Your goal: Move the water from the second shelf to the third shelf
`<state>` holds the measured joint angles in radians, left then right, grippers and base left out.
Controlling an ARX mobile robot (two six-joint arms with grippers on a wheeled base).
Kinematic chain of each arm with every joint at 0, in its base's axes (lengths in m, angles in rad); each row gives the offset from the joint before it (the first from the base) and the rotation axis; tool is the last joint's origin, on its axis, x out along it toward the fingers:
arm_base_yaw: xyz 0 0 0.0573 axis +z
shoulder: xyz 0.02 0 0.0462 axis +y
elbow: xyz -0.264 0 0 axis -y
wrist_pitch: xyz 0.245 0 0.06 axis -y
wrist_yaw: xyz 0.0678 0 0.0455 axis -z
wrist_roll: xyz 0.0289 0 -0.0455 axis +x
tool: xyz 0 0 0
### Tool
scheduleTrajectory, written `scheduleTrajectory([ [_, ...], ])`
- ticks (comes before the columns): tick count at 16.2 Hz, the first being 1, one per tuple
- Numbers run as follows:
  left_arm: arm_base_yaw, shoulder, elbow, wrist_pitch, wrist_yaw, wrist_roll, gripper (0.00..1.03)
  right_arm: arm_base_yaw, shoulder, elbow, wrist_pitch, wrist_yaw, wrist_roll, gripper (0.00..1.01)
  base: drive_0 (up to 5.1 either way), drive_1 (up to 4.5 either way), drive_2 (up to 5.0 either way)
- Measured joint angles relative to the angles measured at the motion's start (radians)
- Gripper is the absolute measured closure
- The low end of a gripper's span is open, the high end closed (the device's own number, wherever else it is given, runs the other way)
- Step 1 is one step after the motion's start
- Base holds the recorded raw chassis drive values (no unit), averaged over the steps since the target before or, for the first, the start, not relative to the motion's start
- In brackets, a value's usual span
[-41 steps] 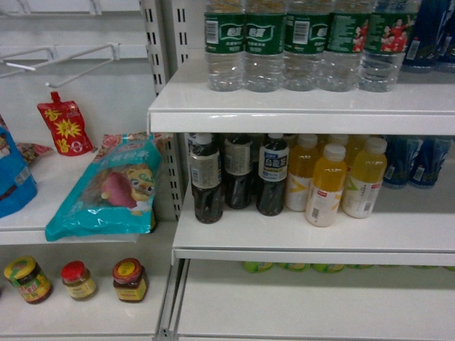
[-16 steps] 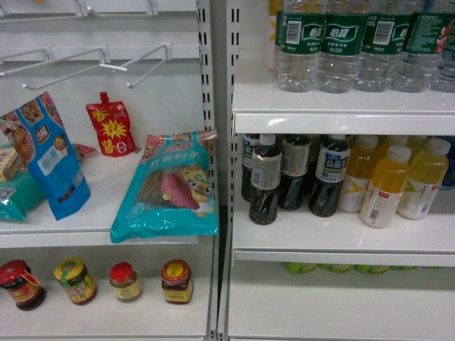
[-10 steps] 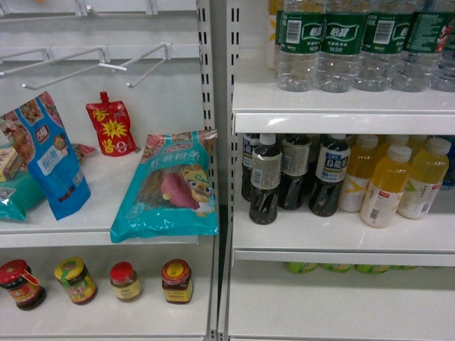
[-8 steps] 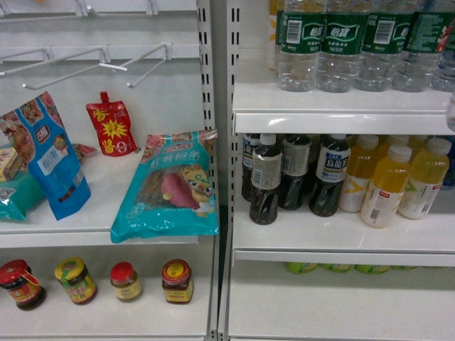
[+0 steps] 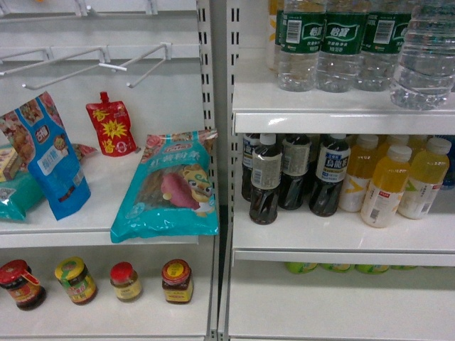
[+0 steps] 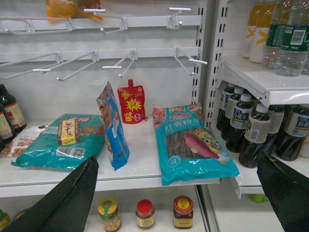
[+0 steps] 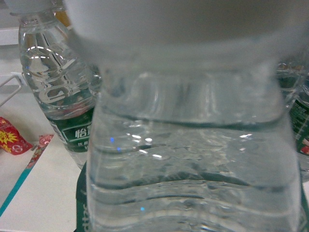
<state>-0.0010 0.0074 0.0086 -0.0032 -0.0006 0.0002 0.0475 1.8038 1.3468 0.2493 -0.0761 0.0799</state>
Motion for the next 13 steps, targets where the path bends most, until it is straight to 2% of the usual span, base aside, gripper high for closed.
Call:
scheduleTrajectory([
  [2,0.0,0.0,0.0,0.0,0.0,0.0,0.05,0.018,0.103,0.125,-0.055,0.04,0.006,0.58,0.0,0.0,0.0],
  [4,0.0,0.0,0.0,0.0,0.0,0.0,0.05,0.017,0.149,0.176,-0.08,0.066,0.006,0.58,0.0,0.0,0.0],
  [7,0.0,0.0,0.0,0.0,0.0,0.0,0.05,0.017,0.192,0.236,-0.1,0.084,0.014,0.58,0.0,0.0,0.0],
  [13,0.0,0.0,0.0,0.0,0.0,0.0,0.05,0.017,0.224,0.286,-0.117,0.088,0.021,0.58,0.0,0.0,0.0],
])
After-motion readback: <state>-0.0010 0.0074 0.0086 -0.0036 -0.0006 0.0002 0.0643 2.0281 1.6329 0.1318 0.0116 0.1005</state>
